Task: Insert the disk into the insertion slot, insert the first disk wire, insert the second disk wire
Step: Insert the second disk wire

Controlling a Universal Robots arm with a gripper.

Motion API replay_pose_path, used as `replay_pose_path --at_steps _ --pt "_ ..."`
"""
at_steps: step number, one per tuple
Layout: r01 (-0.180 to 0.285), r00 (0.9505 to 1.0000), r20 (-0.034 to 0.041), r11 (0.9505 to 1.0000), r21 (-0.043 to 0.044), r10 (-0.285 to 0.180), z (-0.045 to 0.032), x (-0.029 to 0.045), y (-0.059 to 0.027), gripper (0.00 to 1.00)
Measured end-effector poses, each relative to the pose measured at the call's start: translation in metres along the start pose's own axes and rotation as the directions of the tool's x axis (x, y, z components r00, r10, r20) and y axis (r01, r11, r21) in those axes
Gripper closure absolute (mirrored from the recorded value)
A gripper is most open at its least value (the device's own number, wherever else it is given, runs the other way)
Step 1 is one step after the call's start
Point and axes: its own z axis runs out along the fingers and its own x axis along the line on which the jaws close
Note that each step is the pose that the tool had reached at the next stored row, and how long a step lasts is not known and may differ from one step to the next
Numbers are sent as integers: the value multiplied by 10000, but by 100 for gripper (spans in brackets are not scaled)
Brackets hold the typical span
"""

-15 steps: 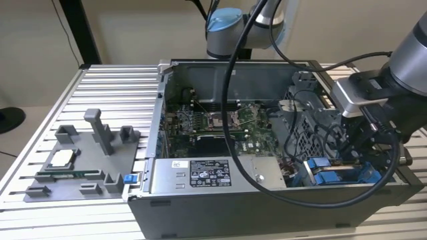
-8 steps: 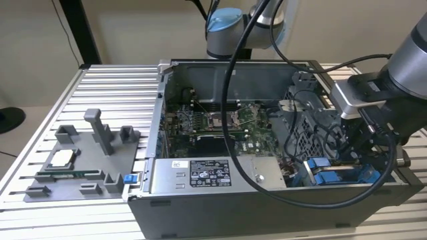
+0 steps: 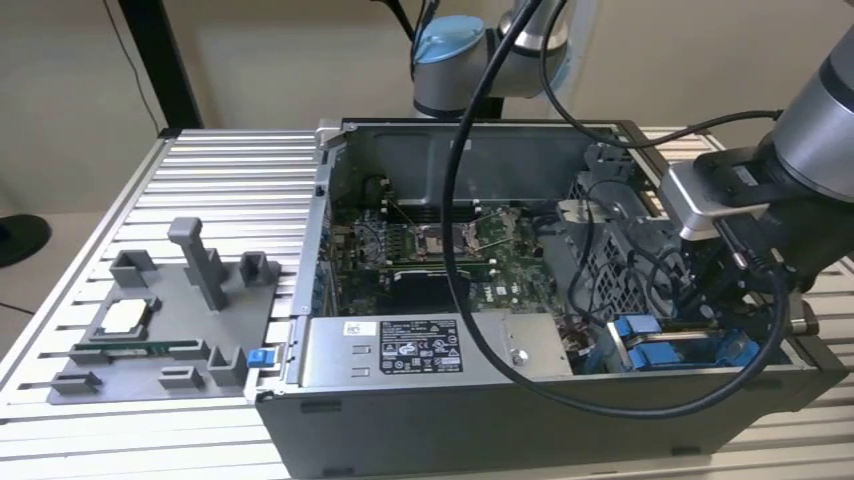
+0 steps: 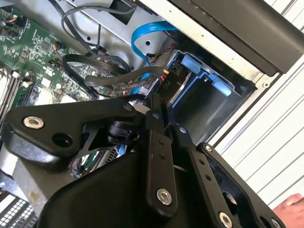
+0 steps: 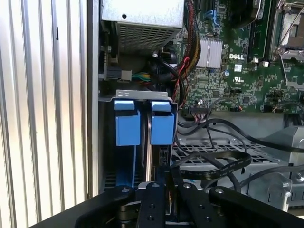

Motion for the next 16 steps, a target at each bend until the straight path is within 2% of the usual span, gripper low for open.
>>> replay_pose_path --at_steps 16 --pt "11 10000 30 10000 20 -11 31 2 -6 100"
